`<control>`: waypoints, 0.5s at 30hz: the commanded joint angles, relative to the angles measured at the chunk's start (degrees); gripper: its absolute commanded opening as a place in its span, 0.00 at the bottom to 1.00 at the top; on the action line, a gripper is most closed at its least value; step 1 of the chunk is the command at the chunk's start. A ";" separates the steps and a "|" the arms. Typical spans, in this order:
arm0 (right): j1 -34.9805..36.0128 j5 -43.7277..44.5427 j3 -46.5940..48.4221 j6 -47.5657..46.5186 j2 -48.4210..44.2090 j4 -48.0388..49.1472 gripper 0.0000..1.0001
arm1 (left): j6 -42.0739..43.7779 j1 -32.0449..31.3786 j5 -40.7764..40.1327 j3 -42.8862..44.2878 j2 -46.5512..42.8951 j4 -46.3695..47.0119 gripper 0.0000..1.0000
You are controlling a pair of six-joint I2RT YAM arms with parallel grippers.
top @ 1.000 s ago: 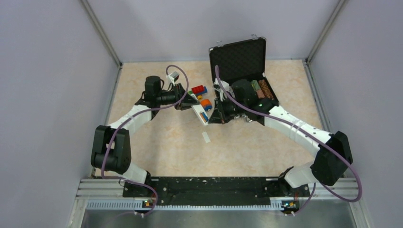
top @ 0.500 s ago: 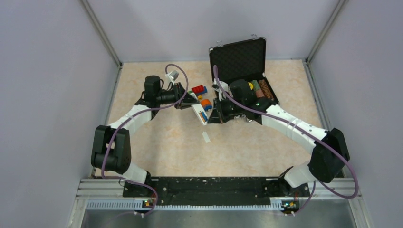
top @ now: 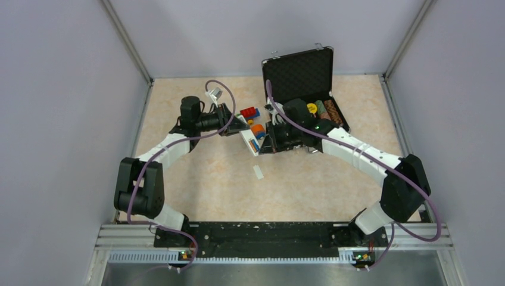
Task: Load the batteries into the remote control
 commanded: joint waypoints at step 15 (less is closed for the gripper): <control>-1.48 8.01 6.56 6.54 8.36 -2.90 0.00 | -3.58 -2.31 9.83 -1.79 -8.28 6.38 0.00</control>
